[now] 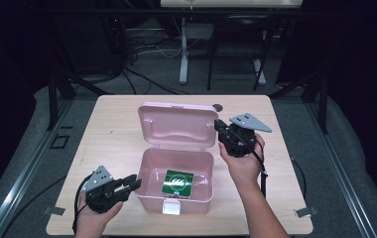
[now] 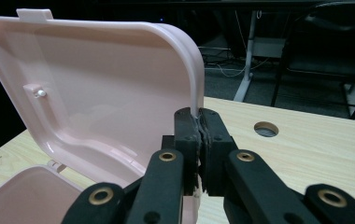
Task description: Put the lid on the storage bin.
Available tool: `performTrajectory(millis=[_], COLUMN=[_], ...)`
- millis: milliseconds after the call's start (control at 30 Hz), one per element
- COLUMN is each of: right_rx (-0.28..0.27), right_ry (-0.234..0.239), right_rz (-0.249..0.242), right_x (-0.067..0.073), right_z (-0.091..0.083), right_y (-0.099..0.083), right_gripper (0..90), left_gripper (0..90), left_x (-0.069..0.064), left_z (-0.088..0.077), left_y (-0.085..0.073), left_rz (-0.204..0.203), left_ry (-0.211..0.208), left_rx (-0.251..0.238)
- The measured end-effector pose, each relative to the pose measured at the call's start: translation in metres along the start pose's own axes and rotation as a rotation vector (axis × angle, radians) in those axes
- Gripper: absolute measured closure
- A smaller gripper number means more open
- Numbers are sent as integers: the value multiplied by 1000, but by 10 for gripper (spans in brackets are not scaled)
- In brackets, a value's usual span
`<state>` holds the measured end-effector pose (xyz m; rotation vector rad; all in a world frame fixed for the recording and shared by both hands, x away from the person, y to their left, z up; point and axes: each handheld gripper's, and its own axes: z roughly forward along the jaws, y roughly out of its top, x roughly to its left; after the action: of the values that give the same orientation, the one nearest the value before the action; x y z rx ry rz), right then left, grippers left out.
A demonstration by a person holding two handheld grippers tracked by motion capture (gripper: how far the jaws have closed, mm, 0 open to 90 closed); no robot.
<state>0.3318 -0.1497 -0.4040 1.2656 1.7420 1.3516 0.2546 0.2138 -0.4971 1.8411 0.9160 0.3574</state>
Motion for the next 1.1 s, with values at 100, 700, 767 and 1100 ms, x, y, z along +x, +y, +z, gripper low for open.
performTrajectory(millis=[100,700,767,1100], right_rx=[-4,-33,-40,-45], right_ry=[-4,7,15,34], right_rz=[-9,-16,-16,-23], right_x=[2,5,4,4], right_z=[-2,-8,-7,-9], right_y=[-1,-7,-7,-9], right_gripper=[870,864,865,860], left_gripper=[715,715,713,710], left_x=[0,-2,-3,-4], left_z=[0,-1,-2,-4], left_y=[0,-1,-1,-1], left_rz=[-1,0,0,-5], left_ry=[-1,6,3,1], left_rx=[-2,3,3,13])
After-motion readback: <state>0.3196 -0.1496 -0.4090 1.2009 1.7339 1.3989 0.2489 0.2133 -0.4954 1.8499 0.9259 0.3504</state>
